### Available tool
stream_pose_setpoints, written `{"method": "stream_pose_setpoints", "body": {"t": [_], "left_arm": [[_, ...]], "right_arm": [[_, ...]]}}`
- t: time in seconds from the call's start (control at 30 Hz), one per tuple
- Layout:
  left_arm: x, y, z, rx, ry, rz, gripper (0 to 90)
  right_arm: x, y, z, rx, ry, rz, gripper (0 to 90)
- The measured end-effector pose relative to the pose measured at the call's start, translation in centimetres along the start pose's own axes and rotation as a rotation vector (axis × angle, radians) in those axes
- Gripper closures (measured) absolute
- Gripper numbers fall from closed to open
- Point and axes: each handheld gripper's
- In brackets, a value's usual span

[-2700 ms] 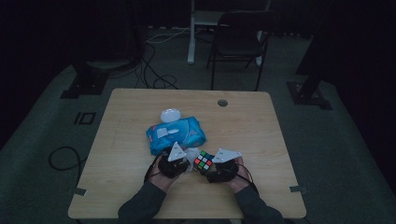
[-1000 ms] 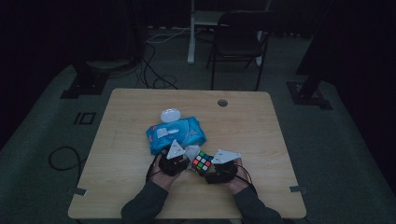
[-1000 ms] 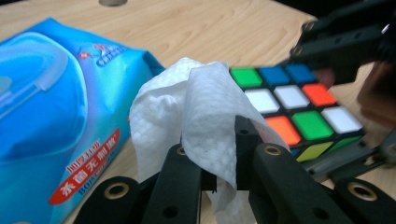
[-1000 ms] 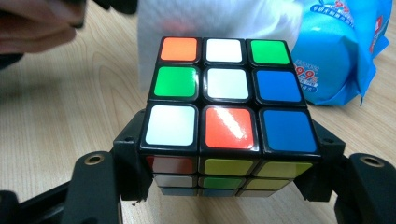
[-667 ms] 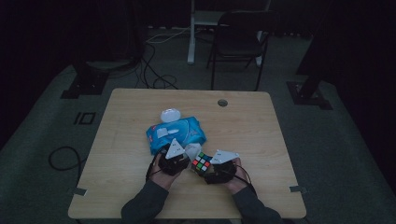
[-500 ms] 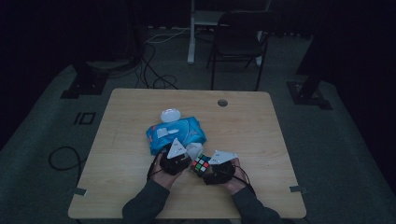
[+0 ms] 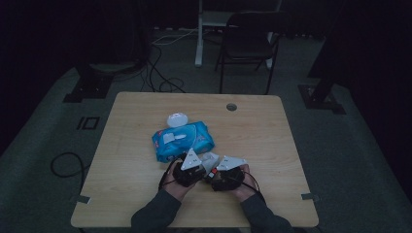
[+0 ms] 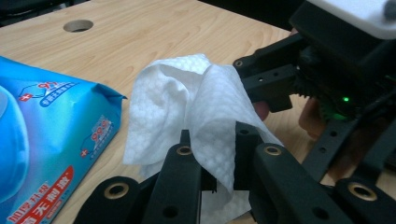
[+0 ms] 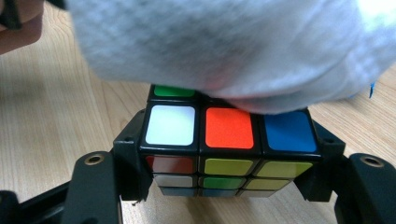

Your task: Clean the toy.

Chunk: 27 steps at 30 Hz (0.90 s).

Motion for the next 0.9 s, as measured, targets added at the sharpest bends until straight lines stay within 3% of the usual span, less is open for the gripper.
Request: {"method": "stream_pose_setpoints", "body": {"t": [0.23,0.37,0.7,0.9], "left_arm": [[-0.2,-1.1,0.0,0.037,0.000,0.027,85.4],[-0.4,-1.2,-0.1,0.033,0.000,0.037,85.4],[-0.6,0.9,-0.1,-0.028,0.001,0.002,85.4],[-0.9,1.3,0.3,-0.038,0.015,-0.006,85.4]], "right_arm": [[-0.1,-0.2,-0.1,0.008,-0.009,0.016,34.7],[0.0,-0.4,-0.3,0.011,-0.016,0.026,34.7],[-0.2,0.1,-0.3,-0.004,-0.011,-0.001,34.7],[-0.2,0.4,-0.1,-0.029,-0.003,-0.019,34.6]]}}
Point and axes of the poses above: each handheld gripper's, and its own axes: z roughly forward along the jaws, x roughly out of its underside, y roughly to its left, and after that the axes turned 8 degrees about y, right-handed
